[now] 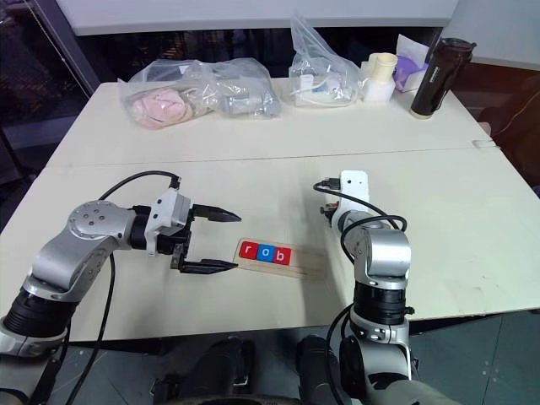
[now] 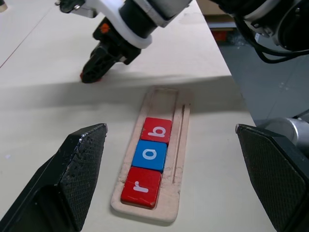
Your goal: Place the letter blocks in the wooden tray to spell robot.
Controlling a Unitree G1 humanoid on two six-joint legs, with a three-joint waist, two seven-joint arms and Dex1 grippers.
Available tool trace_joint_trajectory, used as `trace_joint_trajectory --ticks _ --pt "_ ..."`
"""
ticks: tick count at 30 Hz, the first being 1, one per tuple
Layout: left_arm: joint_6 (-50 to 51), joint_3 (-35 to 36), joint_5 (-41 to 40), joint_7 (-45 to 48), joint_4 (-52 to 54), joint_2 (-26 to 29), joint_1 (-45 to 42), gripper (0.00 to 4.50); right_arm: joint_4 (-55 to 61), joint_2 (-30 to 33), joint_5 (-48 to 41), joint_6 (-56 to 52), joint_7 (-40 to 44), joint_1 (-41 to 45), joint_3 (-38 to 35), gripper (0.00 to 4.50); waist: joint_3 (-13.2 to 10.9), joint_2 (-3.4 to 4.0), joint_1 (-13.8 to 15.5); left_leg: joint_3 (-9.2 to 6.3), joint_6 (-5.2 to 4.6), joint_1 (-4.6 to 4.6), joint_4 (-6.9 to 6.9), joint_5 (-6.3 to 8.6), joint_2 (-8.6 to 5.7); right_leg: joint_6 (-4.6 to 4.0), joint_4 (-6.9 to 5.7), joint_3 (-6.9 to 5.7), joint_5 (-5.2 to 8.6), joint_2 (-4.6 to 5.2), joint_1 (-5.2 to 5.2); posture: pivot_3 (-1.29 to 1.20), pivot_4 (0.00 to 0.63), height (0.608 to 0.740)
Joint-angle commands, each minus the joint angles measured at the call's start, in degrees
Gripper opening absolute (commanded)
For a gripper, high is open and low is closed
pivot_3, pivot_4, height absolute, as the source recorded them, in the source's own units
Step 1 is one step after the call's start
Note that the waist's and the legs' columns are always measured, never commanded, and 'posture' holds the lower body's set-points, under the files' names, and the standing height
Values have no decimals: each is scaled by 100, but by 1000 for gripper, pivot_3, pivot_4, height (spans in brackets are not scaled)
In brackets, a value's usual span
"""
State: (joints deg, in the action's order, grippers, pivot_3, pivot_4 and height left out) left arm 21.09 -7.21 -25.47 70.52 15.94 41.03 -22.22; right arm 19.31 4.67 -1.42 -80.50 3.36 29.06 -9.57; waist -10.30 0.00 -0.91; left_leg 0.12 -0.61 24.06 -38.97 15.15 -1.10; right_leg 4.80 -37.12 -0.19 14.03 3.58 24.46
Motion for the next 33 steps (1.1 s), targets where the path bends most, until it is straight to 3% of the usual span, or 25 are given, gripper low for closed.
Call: trace_joint_trajectory --ticks 1,5,11,16,25,31,32,33 --pt "-28 46 -48 -4 96 8 -68 4500 1038 564 -195 -338 282 138 197 1184 -2 3 8 0 0 1 0 0 -2 -1 1 0 1 0 1 0 150 740" --pt "-83 26 -38 52 34 3 -76 4500 2186 1120 -426 -1171 586 -207 -217 1184 -1 0 26 -1 -1 4 0 1 -1 0 5 -1 2 3 1 0 150 740" --pt "-116 3 -55 127 -82 -29 -170 4500 3520 1096 -709 -1200 668 -1843 -589 1184 -1 -1 -1 -6 -1 9 5 1 -1 1 12 -1 6 3 2 0 150 740" --pt "-133 -47 -32 218 -168 -67 -272 4500 3603 614 -661 -1200 427 -2437 -630 1184 0 -3 7 -5 -4 0 2 -2 4 -12 12 1 14 -1 -1 0 150 740" --pt "-194 -48 43 261 -303 -62 -352 4500 3309 517 -554 -1200 229 -2523 -369 1184 -1 -2 15 -5 -4 5 3 -2 3 -13 21 1 15 3 0 0 150 740" --pt "-224 -36 61 256 -321 -61 -343 4500 3296 811 -658 -1200 404 -2515 -365 4106 -1 -3 14 -5 -4 5 3 -2 3 -15 21 1 15 4 -1 0 150 740" --pt "-227 -34 62 250 -311 -61 -333 4500 3296 1133 -744 -1170 571 -2456 -324 4435 -1 -2 13 -5 -4 5 3 -2 3 -15 21 1 16 4 -1 0 150 740" --pt "-228 -33 61 246 -302 -62 -322 4500 3275 1546 -872 -1103 814 -2416 -253 4435 -2 0 7 -5 -4 5 2 -2 3 -15 22 1 16 4 -1 0 150 740"
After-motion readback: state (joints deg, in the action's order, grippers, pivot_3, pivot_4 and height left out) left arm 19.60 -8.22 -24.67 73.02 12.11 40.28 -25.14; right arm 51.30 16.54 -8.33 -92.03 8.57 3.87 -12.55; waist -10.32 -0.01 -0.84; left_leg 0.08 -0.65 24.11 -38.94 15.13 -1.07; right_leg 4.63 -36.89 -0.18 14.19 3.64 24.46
